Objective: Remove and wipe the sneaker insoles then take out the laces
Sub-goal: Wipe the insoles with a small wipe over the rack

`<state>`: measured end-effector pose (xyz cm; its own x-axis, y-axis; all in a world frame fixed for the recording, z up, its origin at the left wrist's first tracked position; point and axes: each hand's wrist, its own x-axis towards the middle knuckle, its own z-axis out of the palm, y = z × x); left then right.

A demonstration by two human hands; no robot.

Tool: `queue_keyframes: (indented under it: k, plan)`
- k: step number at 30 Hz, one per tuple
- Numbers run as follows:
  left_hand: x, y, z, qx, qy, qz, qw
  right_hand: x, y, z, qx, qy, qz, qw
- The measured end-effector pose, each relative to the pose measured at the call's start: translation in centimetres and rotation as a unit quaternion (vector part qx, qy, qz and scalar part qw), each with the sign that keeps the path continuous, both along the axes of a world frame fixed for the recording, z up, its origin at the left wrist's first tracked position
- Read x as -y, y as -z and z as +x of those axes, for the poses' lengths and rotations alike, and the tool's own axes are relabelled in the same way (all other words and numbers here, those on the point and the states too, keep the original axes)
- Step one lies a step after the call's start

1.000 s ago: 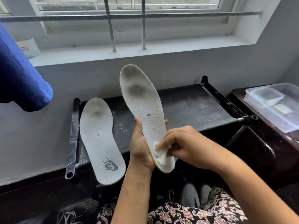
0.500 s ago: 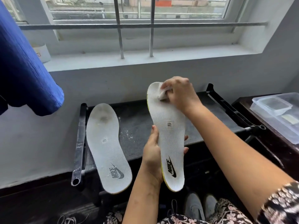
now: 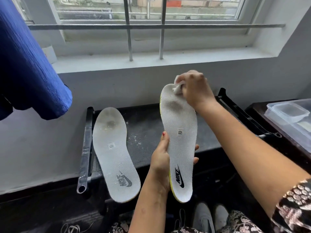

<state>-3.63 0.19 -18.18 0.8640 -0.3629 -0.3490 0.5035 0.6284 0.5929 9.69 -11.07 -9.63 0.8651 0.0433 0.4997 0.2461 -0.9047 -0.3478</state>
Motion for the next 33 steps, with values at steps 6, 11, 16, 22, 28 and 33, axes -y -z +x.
queue_keyframes:
  k: [6, 11, 16, 22, 28, 33]
  plan:
    - [-0.2, 0.0, 0.3, 0.006, -0.007, 0.0, 1.0, -2.0, -0.7, -2.3, -0.001, -0.126, 0.036, 0.991]
    - [0.0, 0.0, 0.0, 0.022, -0.005, 0.0, 1.0, -1.7, -0.3, -1.0, -0.027, -0.064, -0.004, 0.998]
    - [-0.5, 0.3, 0.5, 0.007, 0.002, -0.006, 1.0, 1.0, -0.3, 0.2, 0.04, 0.053, -0.05, 0.996]
    - [-0.5, 0.3, 0.8, 0.01, -0.03, -0.024, 0.999, -1.2, 2.0, -4.2, 0.136, -0.084, 0.026, 0.987]
    - [-0.4, 0.3, 0.7, 0.0, -0.023, -0.047, 0.999, -0.7, 1.9, -4.7, -0.101, -0.128, 0.074, 0.984]
    - [-0.1, 0.6, 0.7, 0.0, -0.022, -0.016, 1.0, 0.8, 2.2, -3.5, 0.038, 0.122, -0.169, 0.977]
